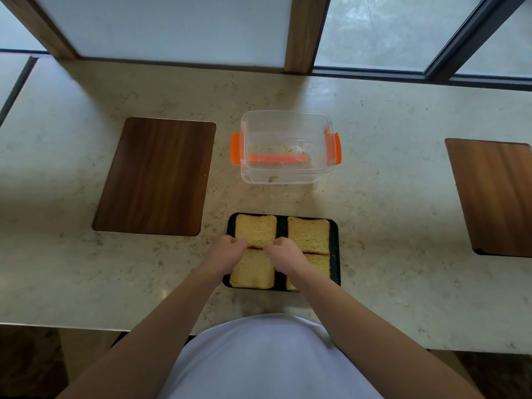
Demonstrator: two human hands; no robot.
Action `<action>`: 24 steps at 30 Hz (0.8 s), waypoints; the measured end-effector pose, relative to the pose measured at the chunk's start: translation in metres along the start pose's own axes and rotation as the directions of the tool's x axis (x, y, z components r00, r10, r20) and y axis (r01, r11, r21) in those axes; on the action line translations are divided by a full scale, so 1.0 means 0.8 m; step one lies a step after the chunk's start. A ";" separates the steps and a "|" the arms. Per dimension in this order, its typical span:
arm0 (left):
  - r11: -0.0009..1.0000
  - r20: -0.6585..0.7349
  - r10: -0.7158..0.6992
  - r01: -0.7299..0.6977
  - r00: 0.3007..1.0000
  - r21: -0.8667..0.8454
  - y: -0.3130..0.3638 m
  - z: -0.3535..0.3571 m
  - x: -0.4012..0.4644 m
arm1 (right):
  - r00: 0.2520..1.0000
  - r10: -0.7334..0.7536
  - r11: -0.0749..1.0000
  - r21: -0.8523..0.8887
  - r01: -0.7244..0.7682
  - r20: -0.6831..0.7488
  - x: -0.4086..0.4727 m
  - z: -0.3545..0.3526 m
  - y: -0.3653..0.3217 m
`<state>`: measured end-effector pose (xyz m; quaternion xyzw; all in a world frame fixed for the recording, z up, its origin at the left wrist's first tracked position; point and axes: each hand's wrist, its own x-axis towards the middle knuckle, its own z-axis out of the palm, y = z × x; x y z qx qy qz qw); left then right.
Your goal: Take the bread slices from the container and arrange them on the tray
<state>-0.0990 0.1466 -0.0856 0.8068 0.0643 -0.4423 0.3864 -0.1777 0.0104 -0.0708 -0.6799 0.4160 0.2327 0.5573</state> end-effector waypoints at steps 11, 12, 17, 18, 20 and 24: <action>0.996 -0.107 0.080 -0.077 0.991 0.036 0.007 0.017 -0.009 | 0.999 -0.008 1.000 -0.013 0.007 -0.046 0.000 0.005 0.006; 0.996 -0.106 0.084 -0.081 0.991 0.031 0.008 0.016 -0.011 | 0.999 -0.012 1.000 -0.029 0.010 -0.047 0.000 0.005 0.006; 0.986 -0.096 0.117 -0.104 0.988 0.131 0.010 0.013 -0.021 | 0.998 -0.038 0.998 -0.054 0.035 -0.057 -0.004 0.002 0.011; 0.958 -0.116 0.174 -0.140 0.978 0.251 0.010 0.015 -0.024 | 0.998 -0.040 0.998 -0.048 0.037 -0.058 -0.007 0.001 0.011; 0.844 -0.166 0.354 -0.238 0.920 0.481 0.007 0.024 -0.030 | 0.996 -0.054 0.997 -0.057 0.050 -0.074 -0.013 0.001 0.013; 0.699 -0.114 0.604 -0.456 0.789 0.551 0.011 0.052 -0.057 | 0.978 -0.109 0.994 -0.046 0.102 -0.178 -0.028 -0.005 0.029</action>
